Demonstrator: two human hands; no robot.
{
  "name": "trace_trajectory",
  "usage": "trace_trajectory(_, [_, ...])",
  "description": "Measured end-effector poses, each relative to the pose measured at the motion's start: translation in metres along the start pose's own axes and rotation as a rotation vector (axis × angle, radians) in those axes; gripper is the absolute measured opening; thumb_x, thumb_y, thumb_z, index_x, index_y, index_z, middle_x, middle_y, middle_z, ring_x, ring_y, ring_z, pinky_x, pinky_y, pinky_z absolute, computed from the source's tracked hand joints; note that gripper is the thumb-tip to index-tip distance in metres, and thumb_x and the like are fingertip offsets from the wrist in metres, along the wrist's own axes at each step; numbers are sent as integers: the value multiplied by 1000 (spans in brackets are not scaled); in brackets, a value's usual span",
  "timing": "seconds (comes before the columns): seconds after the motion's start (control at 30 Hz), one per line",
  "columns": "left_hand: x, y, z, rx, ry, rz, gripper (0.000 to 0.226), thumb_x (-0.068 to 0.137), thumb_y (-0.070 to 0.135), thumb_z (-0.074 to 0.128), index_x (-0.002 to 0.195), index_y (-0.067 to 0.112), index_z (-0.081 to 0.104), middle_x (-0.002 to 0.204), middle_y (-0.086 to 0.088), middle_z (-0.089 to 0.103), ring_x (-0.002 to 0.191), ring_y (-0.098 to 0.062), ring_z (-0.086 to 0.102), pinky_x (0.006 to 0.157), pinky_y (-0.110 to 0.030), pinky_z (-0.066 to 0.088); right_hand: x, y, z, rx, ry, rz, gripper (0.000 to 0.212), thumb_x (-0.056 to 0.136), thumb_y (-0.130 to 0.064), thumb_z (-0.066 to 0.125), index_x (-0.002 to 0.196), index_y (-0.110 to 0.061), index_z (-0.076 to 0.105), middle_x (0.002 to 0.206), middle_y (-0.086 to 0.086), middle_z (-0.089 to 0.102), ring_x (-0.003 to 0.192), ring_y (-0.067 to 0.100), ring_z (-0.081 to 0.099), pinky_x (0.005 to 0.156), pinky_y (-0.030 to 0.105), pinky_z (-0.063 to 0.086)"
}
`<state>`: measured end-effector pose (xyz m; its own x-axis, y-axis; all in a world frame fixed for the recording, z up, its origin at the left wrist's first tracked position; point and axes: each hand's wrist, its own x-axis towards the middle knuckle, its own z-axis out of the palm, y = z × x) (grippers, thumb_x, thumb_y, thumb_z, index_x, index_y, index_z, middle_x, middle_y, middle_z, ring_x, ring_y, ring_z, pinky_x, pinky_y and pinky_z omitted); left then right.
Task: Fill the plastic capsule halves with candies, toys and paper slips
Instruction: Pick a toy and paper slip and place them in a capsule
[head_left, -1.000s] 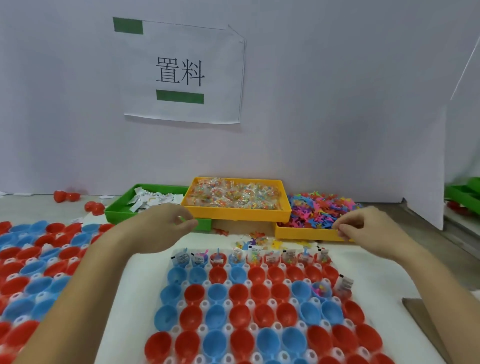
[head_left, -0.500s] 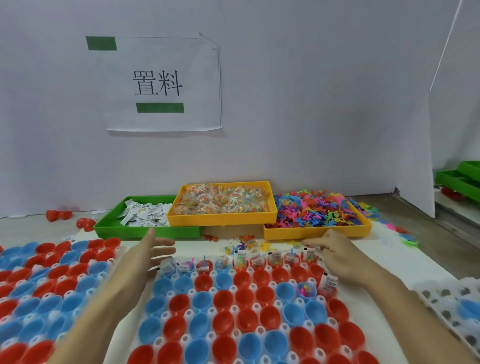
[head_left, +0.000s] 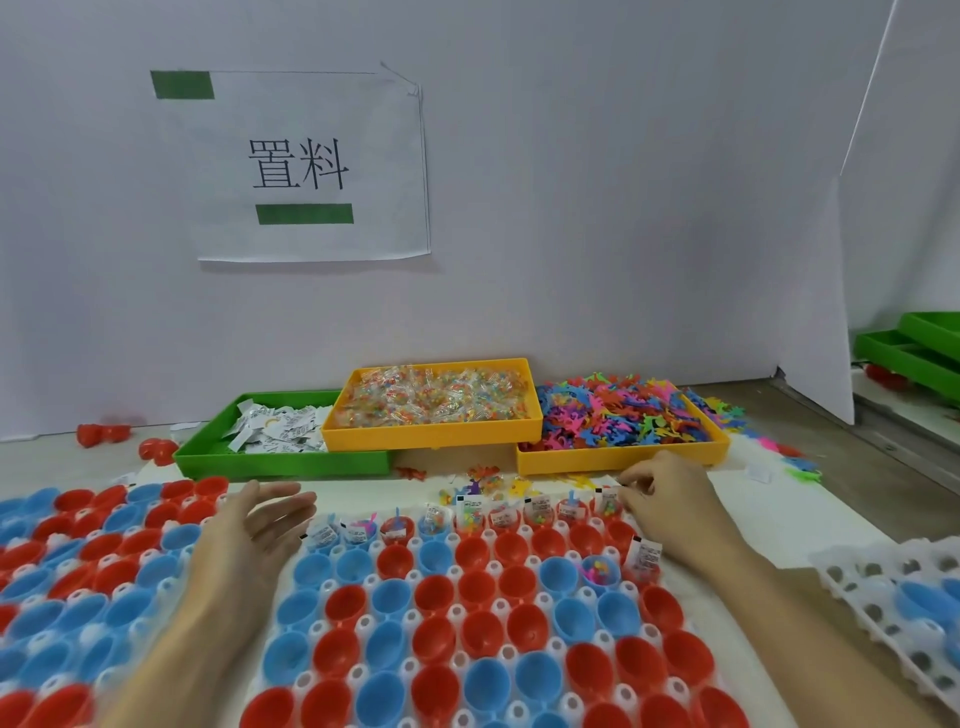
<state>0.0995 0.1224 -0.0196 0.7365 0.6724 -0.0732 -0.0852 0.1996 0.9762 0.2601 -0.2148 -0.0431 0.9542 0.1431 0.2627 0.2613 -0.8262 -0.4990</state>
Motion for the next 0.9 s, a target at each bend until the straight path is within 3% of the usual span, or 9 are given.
trace_trajectory(0.1, [0,0,0,16,-2,4,45,108,28,29,123,-3,58,116,-18,66,112,-30,61,95,-36,41,0,-4,2,37,38,12,12,89,-20,73,100,-18,78,100,-4,69,82,5,56,80,28,53])
trace_trajectory(0.2, [0,0,0,17,3,-3,45,108,28,29,122,-2,59,115,-18,67,109,-28,61,94,-36,41,0,-5,2,104,57,-2,6,88,-17,74,87,-22,75,90,-8,68,75,3,55,64,16,43])
trace_trajectory(0.27, [1,0,0,15,6,-8,44,108,28,29,122,-2,59,114,-18,67,109,-29,61,93,-36,40,0,-4,-2,160,61,-9,13,88,-15,73,79,-24,71,82,-11,66,75,3,56,61,13,39])
trace_trajectory(0.5, [3,0,1,13,5,-4,43,108,27,30,122,-2,58,109,-16,68,107,-28,61,93,-36,41,-2,-8,-26,332,146,6,15,86,-8,73,78,-18,67,69,-3,69,69,12,67,62,24,53])
trace_trajectory(0.63, [4,-1,0,4,5,-7,41,107,27,31,121,0,59,106,-14,68,103,-26,62,93,-36,41,-6,-12,-25,329,88,16,18,83,-5,77,85,-21,68,80,-5,69,74,7,65,59,14,47])
trace_trajectory(0.9, [7,-3,-2,-1,7,-8,42,107,28,31,119,1,60,108,-15,69,100,-23,64,90,-34,42,-7,-14,-30,360,92,22,6,84,-24,79,85,-18,77,77,-9,71,72,6,66,61,15,45])
